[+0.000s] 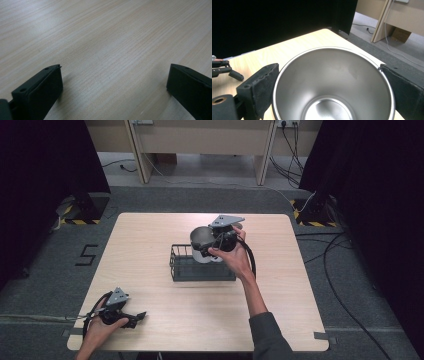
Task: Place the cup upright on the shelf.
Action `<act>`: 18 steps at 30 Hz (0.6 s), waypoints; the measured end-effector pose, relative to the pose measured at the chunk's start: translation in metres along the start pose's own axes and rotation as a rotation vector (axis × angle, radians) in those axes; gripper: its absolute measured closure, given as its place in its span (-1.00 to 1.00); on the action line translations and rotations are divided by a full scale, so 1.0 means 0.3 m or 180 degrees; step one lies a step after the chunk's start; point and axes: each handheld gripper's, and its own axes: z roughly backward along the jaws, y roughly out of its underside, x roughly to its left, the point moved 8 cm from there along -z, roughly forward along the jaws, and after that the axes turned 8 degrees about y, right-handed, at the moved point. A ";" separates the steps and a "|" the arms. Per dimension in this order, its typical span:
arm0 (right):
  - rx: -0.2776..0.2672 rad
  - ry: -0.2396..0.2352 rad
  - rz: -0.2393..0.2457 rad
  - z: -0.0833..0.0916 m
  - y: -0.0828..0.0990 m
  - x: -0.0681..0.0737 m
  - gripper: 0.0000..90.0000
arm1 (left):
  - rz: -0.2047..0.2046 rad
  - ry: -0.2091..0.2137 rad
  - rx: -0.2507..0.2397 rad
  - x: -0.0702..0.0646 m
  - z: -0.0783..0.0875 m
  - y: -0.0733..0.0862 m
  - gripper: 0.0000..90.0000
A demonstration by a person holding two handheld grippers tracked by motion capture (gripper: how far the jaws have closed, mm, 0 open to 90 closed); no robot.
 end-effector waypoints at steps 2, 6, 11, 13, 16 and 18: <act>0.0018 -0.0024 -0.0008 -0.012 0.006 0.000 -0.86 | -0.0001 0.0000 0.0000 0.000 0.000 0.000 -1.00; 0.0038 -0.0072 -0.0030 -0.027 0.015 0.001 -0.87 | -0.0002 0.0001 0.0001 0.000 0.000 0.000 -1.00; 0.0177 -0.0104 -0.0018 -0.062 0.053 -0.002 -0.87 | -0.0007 0.0000 0.0007 0.000 0.000 0.001 -1.00; 0.0190 -0.0106 -0.0026 -0.067 0.061 -0.002 -0.87 | -0.0007 0.0000 0.0007 0.000 0.000 0.001 -1.00; 0.0181 -0.0165 -0.0084 -0.077 0.071 0.001 -0.87 | -0.0008 0.0001 0.0007 0.000 0.001 0.001 -1.00; 0.0165 -0.0172 -0.0138 -0.080 0.072 -0.001 -0.87 | -0.0009 0.0001 0.0007 0.000 0.001 0.001 -1.00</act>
